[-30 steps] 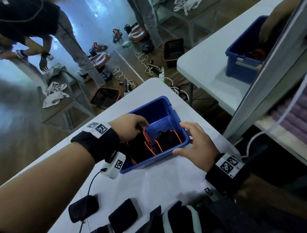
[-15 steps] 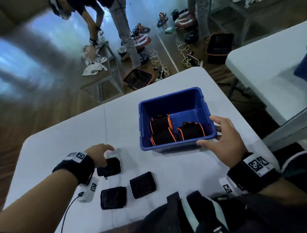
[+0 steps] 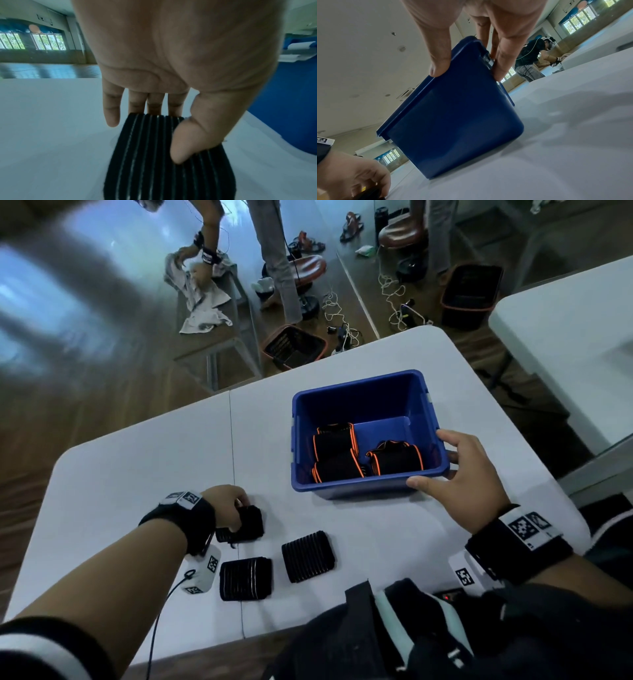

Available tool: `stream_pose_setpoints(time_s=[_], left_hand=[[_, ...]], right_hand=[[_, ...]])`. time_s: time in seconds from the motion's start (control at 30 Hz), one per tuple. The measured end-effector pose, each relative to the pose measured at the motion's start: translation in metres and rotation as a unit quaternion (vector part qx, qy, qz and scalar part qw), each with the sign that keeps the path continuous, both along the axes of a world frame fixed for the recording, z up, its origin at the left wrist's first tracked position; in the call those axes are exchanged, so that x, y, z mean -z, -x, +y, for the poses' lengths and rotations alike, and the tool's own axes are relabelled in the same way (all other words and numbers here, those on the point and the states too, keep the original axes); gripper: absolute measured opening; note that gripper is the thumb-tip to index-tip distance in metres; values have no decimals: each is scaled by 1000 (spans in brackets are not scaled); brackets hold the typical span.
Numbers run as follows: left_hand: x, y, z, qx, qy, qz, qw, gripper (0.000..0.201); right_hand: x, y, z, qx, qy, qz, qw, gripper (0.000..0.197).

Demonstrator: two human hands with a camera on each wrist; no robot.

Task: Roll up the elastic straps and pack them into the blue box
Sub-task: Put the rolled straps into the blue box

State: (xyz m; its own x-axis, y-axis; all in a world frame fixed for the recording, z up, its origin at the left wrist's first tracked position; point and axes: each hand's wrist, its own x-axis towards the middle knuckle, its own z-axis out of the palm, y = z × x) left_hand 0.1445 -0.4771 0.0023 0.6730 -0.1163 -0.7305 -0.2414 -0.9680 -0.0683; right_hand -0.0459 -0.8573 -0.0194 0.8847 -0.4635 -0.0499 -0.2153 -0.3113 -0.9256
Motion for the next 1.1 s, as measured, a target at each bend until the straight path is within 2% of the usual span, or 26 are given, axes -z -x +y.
stream_pose_setpoints(time_s=[0.1,0.3,0.5,0.6,0.7,0.83,0.9,1.0,1.1], left_hand=[[3,3,1,-3,5,3,1000,43],[5,14,4,-9,-3,1,1000,14],[0,20,13,-25,29,-7,999,15],[-23,16,8,-19,53,-13,998,15],[-77,6,-7,3,95,-49,994,17],[-160,1,-58,32,195,-88,976,23],[-180,-3,-97,65,227,-92,967,21],[-174,-12,-167,148,227,-118,955,24],[-139,-22,-231,222,189,-120,949,30]], right_hand=[[-2,1,2,-1,3,7,1000,87],[-3,1,2,2,7,10,1000,87],[-2,0,3,5,7,11,1000,89],[-2,0,3,7,1,12,1000,89],[-4,0,5,5,-3,17,1000,89],[-5,0,4,6,-9,18,1000,89],[-5,0,3,6,-12,20,1000,90],[-5,0,2,2,-6,22,1000,90],[-4,0,2,-2,3,17,1000,90]])
